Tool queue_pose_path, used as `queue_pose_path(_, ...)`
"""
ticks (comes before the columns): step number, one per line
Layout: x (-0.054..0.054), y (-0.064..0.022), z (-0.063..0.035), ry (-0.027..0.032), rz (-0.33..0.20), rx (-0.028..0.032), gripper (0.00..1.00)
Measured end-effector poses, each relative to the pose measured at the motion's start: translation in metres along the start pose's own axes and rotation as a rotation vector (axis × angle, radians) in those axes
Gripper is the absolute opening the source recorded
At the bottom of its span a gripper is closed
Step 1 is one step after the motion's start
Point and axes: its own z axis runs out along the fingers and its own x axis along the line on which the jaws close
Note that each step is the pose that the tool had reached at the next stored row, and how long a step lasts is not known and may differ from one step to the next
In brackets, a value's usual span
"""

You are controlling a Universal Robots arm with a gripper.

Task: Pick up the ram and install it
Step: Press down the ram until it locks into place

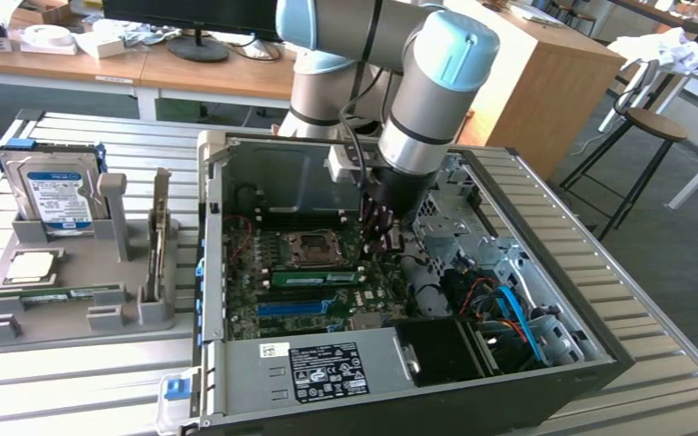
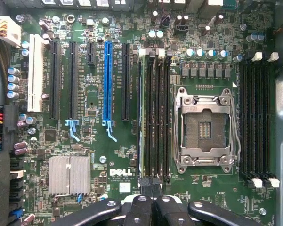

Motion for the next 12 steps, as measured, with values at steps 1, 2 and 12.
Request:
queue_pose_path(1, 0.0, 0.0, 0.0, 0.0, 0.0, 0.0, 0.1)
queue_pose_path(2, 0.0, 0.0, 0.0, 0.0, 0.0, 0.0, 0.1)
queue_pose_path(12, 0.0001, 0.0099, 0.0005, 0.0002, 0.002, 0.0, 0.1)
